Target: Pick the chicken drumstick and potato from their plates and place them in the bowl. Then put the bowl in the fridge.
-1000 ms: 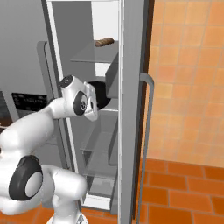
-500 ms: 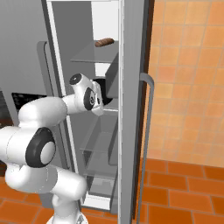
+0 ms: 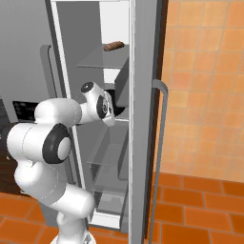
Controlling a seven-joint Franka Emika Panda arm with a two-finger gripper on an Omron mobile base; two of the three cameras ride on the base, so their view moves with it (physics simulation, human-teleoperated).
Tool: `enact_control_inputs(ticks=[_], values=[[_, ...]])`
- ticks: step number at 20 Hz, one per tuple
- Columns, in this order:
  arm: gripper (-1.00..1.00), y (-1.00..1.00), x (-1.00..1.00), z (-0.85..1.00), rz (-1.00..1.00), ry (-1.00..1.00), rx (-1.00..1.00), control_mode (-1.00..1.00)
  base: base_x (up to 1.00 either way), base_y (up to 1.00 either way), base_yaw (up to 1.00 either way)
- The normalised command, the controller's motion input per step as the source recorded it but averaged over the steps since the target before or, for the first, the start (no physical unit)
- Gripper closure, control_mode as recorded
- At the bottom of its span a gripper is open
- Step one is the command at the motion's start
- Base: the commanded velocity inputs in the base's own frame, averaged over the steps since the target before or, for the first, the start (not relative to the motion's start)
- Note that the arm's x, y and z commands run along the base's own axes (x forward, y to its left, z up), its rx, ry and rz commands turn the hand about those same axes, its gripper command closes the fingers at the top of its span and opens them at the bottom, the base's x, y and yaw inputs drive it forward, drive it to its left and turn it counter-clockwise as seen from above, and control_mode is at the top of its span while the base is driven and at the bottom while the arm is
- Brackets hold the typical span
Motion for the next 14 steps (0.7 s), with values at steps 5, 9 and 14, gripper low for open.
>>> enact_control_inputs(ticks=[5,9,14], values=[[1.0,0.0,0.46,-0.03,0.03,0.03,0.0,-1.0,0.0,0.0,0.0],[1.0,0.0,0.64,-0.04,0.01,0.05,0.0,-1.0,0.0,0.0,0.0],[1.0,0.0,0.48,-0.29,0.01,0.07,0.0,-1.0,0.0,0.0,0.0]])
